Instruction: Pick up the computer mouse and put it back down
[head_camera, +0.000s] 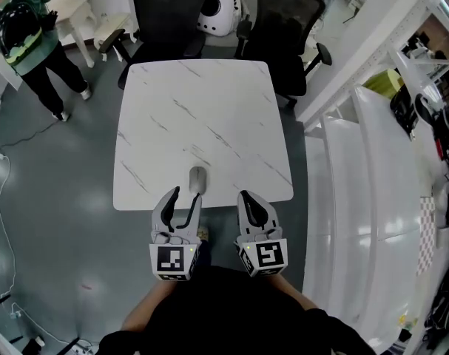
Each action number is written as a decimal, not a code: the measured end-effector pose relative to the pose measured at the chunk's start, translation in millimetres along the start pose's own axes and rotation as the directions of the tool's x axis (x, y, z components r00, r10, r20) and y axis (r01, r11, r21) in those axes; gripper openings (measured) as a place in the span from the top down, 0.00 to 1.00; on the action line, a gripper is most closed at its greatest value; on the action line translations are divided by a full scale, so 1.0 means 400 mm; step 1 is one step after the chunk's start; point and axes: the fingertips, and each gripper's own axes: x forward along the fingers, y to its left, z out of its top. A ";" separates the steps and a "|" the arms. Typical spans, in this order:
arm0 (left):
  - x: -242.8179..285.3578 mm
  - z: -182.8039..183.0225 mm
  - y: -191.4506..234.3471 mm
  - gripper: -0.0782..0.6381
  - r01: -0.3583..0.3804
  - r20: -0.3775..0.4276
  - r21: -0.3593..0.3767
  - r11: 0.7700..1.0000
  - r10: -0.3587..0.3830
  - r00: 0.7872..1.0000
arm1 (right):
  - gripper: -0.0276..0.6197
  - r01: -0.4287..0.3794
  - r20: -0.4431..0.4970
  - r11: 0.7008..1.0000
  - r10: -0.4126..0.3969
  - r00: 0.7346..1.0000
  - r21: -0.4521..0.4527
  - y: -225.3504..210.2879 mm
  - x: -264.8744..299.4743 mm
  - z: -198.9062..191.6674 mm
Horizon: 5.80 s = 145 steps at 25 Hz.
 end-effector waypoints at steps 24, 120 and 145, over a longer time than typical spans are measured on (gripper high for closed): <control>0.205 -0.108 0.070 0.59 0.006 -0.141 -0.095 0.995 -0.020 0.990 | 0.93 -0.027 -0.098 0.999 0.024 0.995 -0.024 -0.028 0.203 -0.056; 0.252 -0.006 0.108 0.48 -0.156 -0.081 0.018 0.988 0.157 0.984 | 0.93 -0.068 -0.028 0.994 0.066 0.997 -0.084 -0.093 0.288 -0.007; 0.246 0.031 0.103 0.48 -0.144 -0.039 0.049 0.988 0.146 0.988 | 0.93 -0.064 -0.035 0.996 0.062 0.998 -0.063 -0.096 0.288 -0.014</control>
